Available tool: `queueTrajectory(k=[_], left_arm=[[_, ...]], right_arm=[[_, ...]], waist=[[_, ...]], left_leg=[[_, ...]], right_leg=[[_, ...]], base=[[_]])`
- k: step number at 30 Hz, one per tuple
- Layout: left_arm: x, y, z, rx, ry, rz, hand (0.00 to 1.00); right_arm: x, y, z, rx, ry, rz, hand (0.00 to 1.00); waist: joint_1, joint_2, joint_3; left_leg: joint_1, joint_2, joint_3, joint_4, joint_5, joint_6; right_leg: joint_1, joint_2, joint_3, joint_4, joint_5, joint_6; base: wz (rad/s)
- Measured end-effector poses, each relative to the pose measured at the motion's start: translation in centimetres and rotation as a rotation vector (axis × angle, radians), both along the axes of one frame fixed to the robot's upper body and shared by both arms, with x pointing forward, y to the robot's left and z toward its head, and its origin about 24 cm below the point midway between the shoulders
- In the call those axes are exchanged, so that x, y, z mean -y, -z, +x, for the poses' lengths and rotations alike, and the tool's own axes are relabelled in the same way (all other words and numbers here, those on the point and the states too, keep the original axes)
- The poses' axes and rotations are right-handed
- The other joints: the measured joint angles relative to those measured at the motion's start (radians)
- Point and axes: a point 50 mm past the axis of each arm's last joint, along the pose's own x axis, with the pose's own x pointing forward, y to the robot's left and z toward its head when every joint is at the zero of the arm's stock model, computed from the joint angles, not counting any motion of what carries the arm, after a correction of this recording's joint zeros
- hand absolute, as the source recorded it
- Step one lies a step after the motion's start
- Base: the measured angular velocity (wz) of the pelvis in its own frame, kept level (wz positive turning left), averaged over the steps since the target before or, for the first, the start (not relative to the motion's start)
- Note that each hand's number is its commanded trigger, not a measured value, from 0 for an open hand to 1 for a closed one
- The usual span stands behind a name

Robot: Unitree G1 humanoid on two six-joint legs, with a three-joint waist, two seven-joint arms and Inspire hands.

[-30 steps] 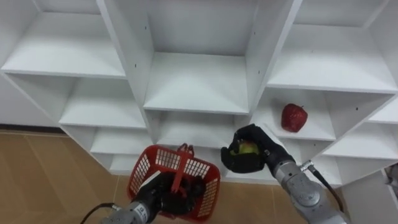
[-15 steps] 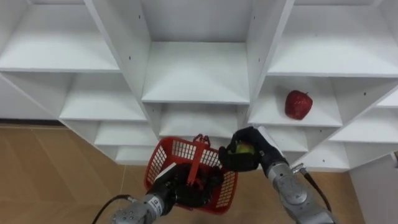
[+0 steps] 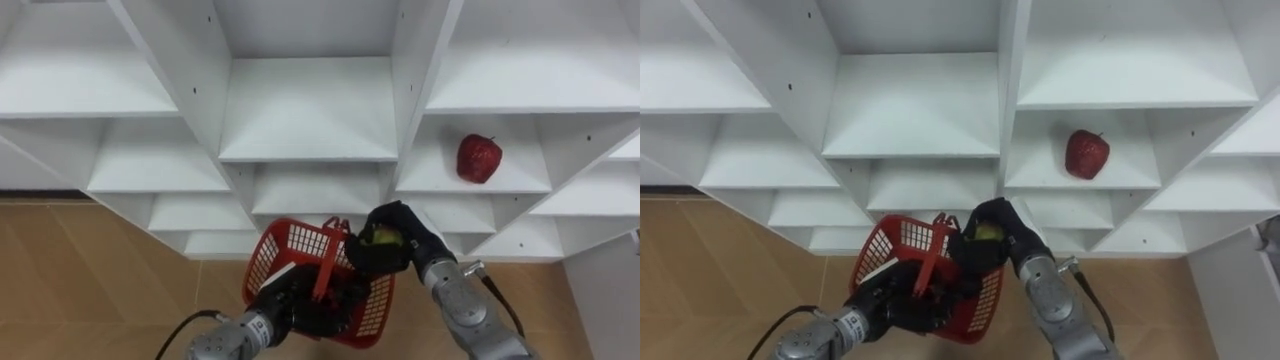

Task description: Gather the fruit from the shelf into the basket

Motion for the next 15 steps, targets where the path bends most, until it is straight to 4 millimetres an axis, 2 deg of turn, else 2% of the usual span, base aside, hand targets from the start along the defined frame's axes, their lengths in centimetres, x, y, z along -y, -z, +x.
queueTrajectory(k=[2,14,15], left_arm=[[0.31,-0.02,-0.04,-0.001,0.007,-0.009,1.00],[0.56,0.01,-0.14,-0.005,0.021,-0.012,1.00],[0.56,0.01,-0.14,-0.005,0.021,-0.012,1.00]], right_arm=[[-0.27,0.19,-0.16,-0.010,-0.010,0.001,1.00],[-0.73,0.45,-0.39,-0.026,-0.034,0.001,1.00],[-0.73,0.45,-0.39,-0.026,-0.034,0.001,0.88]], waist=[[0.000,0.003,0.0023],[-0.004,0.004,0.0021],[-0.004,0.004,0.0021]], left_leg=[[0.000,0.000,0.001,0.000,0.000,0.000],[0.000,-0.001,0.001,0.000,0.000,0.000],[0.000,-0.002,0.001,0.000,0.000,0.000]], right_leg=[[-0.001,0.000,0.000,0.000,0.000,0.000],[0.000,0.001,-0.003,0.002,-0.002,-0.001],[-0.001,0.001,-0.003,0.002,-0.002,-0.001]], base=[[0.00],[0.00],[0.00]])
